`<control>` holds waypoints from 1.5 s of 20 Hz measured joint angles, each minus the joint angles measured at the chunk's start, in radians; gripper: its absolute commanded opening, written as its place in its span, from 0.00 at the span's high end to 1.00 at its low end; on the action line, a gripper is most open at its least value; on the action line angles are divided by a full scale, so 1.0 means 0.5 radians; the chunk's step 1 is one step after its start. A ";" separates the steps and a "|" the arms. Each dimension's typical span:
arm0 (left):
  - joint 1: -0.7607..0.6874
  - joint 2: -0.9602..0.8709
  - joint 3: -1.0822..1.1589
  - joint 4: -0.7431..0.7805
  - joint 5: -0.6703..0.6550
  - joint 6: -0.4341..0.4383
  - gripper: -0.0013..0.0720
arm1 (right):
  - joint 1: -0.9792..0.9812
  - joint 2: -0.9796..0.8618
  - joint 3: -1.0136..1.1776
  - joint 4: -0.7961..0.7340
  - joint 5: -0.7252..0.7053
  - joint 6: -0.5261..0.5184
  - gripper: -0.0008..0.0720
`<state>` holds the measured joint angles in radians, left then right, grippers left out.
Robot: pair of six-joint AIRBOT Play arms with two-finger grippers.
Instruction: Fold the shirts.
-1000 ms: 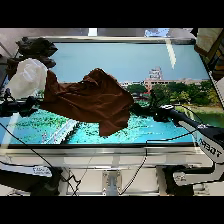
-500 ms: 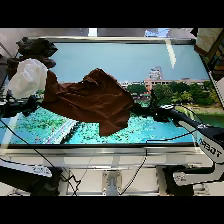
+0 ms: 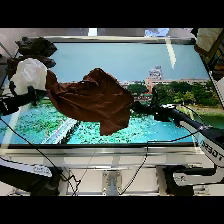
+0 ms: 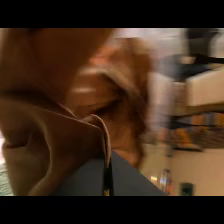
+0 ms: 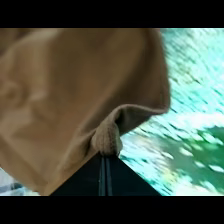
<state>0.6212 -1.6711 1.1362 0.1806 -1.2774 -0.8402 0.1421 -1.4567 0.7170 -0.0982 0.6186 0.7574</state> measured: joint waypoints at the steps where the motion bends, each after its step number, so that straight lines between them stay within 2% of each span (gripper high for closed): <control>1: -0.005 0.040 0.047 -0.081 -0.092 0.014 0.97 | -0.012 0.048 0.004 0.013 -0.002 -0.037 0.95; 4: -0.035 0.220 0.225 -0.230 -0.242 -0.007 0.97 | -0.107 0.229 0.036 0.020 -0.005 -0.098 0.95; 6: -0.058 0.358 0.394 -0.285 -0.281 -0.080 0.97 | -0.234 0.377 0.079 -0.018 -0.005 -0.118 0.95; 10: -0.077 0.572 0.750 -0.321 -0.307 -0.219 0.97 | -0.637 0.712 0.225 -0.201 0.065 -0.040 0.96; 15: -0.114 0.813 1.087 -0.281 -0.312 -0.408 0.97 | -1.139 1.168 0.621 -0.439 0.397 0.054 0.96; 19: -0.138 1.083 1.351 -0.166 -0.295 -0.524 0.97 | -1.391 1.505 1.084 -0.852 0.602 0.242 0.96; 24: -0.146 1.427 1.662 0.223 -0.272 -0.779 0.97 | -1.466 1.811 1.551 -1.526 0.817 0.536 0.96; 27: -0.147 1.505 1.728 0.444 -0.266 -0.898 0.97 | -1.407 1.866 1.657 -1.859 0.893 0.682 0.96; 30: -0.146 1.424 1.753 0.594 -0.261 -0.987 0.97 | -1.367 1.778 1.698 -2.100 0.932 0.817 0.96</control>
<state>0.5480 -0.9592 2.0129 0.4774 -1.4078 -1.3338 -0.5415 -0.5674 1.5661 -1.1484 1.0843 1.1660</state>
